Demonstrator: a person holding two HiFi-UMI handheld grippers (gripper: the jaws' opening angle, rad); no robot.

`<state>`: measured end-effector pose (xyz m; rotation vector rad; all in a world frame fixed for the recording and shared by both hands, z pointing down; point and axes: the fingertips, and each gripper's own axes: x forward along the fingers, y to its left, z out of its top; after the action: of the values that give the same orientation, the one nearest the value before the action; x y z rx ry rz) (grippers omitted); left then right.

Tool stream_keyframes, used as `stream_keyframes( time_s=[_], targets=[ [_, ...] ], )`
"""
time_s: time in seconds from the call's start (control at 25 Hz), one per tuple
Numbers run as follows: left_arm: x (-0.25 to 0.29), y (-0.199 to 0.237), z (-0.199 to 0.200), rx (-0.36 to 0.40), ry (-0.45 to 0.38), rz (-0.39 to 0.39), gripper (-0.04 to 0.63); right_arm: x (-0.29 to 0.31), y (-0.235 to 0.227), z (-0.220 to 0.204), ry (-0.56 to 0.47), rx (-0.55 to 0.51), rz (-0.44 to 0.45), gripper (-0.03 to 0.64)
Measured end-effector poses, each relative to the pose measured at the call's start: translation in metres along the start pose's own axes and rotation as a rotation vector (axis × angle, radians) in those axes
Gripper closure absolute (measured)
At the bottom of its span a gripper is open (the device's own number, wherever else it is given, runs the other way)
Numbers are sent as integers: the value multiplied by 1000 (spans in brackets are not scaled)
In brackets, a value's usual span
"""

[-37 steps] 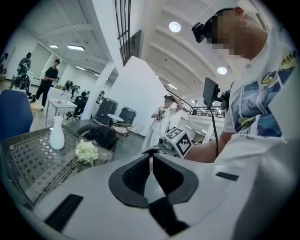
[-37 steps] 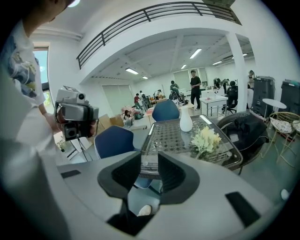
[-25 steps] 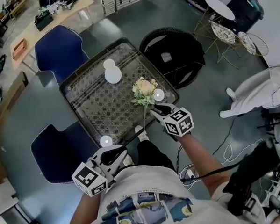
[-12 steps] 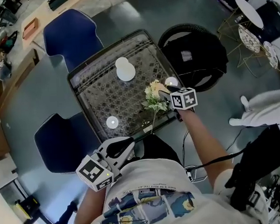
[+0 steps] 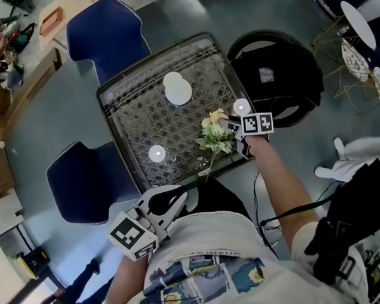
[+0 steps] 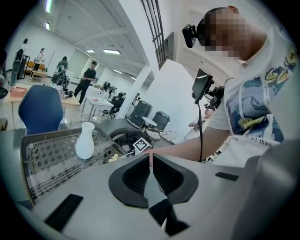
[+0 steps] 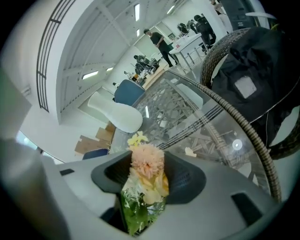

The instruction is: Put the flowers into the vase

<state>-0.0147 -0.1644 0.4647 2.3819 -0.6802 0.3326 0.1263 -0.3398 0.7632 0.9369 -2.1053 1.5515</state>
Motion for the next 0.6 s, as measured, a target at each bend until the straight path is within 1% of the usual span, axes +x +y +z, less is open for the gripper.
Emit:
stream_keyframes(
  time_s=[0.04,0.08,0.2,0.32,0.44,0.6],
  targets=[
    [-1,-1,-1,-1,0,4,584,-1,1,-2,-1,-13,-4,426],
    [-2,-2,-1,-2,-1,8,584,-3,3,-3,0,-30,-11,488],
    [-4,-3,4,12,-12,16,584,-13,12,2,2,-105,-46,554],
    [-6,-7,6,32,-21,14,584,-26,28,10,-10,-204,-67,568],
    [-12,-13,6,50,-32,4,584,-43,54,18,-32,-317,-83,572],
    [-18,-19,11,69,-63,-14,584,-77,90,49,-100,-461,-123,575]
  ],
)
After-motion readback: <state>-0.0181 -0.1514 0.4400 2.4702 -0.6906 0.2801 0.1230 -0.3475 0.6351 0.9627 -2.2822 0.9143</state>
